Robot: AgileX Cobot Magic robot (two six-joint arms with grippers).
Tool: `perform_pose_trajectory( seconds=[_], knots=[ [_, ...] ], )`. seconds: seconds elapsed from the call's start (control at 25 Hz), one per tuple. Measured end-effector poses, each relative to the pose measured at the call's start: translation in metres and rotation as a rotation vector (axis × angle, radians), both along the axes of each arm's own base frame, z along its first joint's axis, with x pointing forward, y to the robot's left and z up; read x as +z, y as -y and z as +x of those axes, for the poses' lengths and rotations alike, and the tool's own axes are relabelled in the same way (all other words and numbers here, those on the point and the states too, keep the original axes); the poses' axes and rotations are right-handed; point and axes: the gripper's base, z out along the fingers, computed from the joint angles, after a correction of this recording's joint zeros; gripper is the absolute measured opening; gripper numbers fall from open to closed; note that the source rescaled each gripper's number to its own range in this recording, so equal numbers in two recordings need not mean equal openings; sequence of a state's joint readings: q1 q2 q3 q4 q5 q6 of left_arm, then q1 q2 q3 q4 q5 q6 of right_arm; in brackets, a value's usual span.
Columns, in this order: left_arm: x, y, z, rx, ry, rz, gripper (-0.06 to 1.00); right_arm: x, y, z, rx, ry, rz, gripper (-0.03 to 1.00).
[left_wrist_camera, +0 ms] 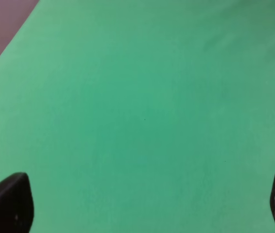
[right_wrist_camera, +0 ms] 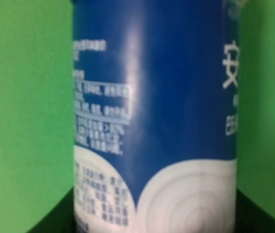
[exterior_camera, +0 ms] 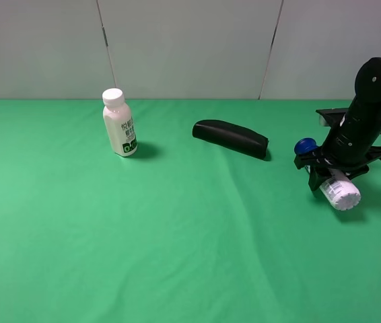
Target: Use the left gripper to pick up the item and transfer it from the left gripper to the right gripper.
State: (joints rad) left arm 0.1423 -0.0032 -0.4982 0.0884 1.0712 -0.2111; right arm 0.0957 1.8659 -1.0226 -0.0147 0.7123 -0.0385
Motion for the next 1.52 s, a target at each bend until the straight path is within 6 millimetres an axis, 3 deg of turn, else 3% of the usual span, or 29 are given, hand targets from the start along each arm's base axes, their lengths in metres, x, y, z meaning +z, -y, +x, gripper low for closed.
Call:
perform_pose_trajectory(
  seconds=[0.28,0.32,0.36,0.44,0.48,0.56,1.04,1.28,1.52],
  knots=[
    [0.0,0.0,0.0,0.0,0.0,0.0,0.98,0.0,0.0,0.0,0.005,-0.001,-0.001,0.05],
    [0.0,0.0,0.0,0.0,0.0,0.0,0.98,0.0,0.0,0.0,0.005,-0.001,-0.001,0.14],
    [0.0,0.0,0.0,0.0,0.0,0.0,0.98,0.0,0.0,0.0,-0.001,-0.002,-0.001,0.41],
    [0.0,0.0,0.0,0.0,0.0,0.0,0.98,0.0,0.0,0.0,-0.014,-0.004,0.0,0.77],
    [0.0,0.0,0.0,0.0,0.0,0.0,0.98,0.0,0.0,0.0,-0.02,-0.005,0.001,0.87],
    [0.0,0.0,0.0,0.0,0.0,0.0,0.98,0.0,0.0,0.0,-0.026,-0.005,0.002,0.95],
    [0.0,0.0,0.0,0.0,0.001,0.0,0.98,0.007,0.0,0.002,-0.029,-0.021,-0.001,1.0],
    [0.0,0.0,0.0,0.0,0.001,0.0,0.98,0.057,0.0,0.005,-0.03,0.079,0.009,1.0],
    [0.0,0.0,0.0,0.0,0.001,0.0,0.98,0.107,0.002,-0.016,-0.031,0.159,0.017,1.0]
  ],
)
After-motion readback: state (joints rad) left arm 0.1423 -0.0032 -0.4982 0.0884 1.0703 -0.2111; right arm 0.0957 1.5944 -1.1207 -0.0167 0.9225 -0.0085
